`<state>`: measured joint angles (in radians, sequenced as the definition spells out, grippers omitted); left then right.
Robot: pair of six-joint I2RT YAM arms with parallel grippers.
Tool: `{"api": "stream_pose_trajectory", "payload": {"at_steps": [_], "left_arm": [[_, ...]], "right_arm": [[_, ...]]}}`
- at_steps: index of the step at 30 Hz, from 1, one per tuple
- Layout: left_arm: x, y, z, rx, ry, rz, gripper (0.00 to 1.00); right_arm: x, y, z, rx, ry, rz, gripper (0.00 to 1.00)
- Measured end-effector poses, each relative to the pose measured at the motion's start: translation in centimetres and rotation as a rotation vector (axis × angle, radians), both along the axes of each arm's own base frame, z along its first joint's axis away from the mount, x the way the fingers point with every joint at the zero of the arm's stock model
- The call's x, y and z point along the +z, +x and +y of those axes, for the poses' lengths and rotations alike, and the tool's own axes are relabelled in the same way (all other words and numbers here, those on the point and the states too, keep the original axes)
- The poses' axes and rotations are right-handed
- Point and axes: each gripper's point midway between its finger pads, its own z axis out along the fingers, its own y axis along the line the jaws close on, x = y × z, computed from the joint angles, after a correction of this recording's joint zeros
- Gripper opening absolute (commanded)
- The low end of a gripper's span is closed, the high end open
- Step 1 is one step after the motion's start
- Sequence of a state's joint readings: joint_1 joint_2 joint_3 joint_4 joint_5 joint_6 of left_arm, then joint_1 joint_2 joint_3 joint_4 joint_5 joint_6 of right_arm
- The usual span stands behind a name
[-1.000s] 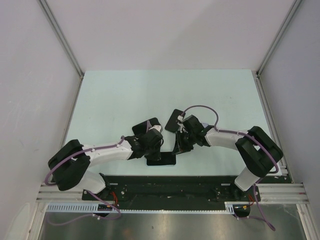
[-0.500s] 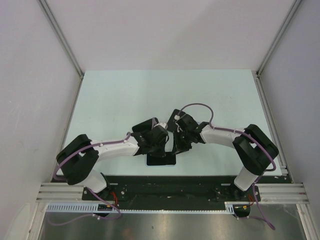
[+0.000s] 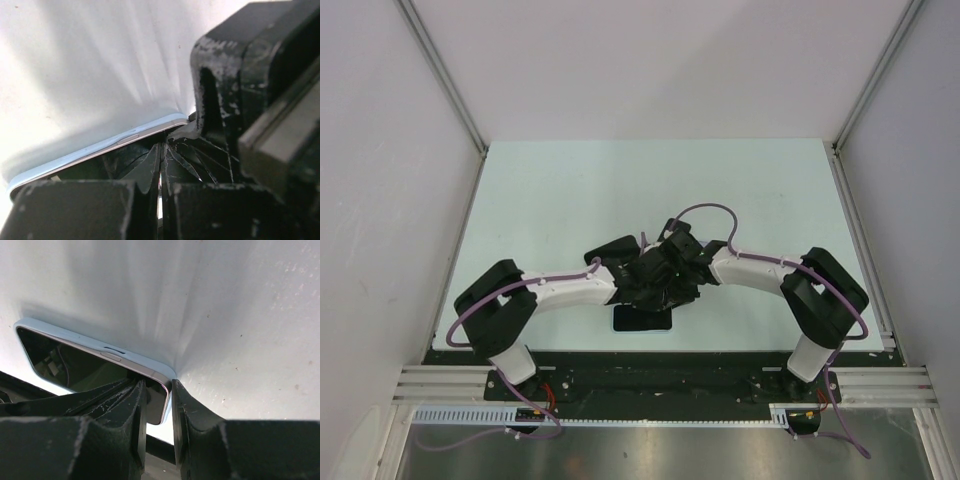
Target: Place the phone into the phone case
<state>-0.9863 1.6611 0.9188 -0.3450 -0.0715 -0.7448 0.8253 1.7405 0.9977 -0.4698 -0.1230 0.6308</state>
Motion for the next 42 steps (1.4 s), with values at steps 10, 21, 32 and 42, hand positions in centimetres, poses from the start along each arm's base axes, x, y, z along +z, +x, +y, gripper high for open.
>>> {"api": "stream_pose_trajectory", "payload": {"at_steps": [10,21,32,42], "left_arm": [[-0.2,0.1,0.6,0.025,0.104,0.018,0.00],[-0.2,0.0,2.7,0.049,0.217,-0.002,0.00],[0.0,-0.5,2.1,-0.029,0.229,-0.020,0.00],[-0.1,-0.9,1.1,-0.069,0.241,-0.012,0.00]], "right_arm": [[-0.3,-0.1,-0.1,-0.035,0.003,0.056,0.27],[0.0,-0.1,0.3,-0.076,0.061,0.049,0.63],[0.2,1.6,-0.4,-0.020,0.208,-0.058,0.42],[-0.5,2.3,1.7,0.019,0.325,-0.048,0.35]]}}
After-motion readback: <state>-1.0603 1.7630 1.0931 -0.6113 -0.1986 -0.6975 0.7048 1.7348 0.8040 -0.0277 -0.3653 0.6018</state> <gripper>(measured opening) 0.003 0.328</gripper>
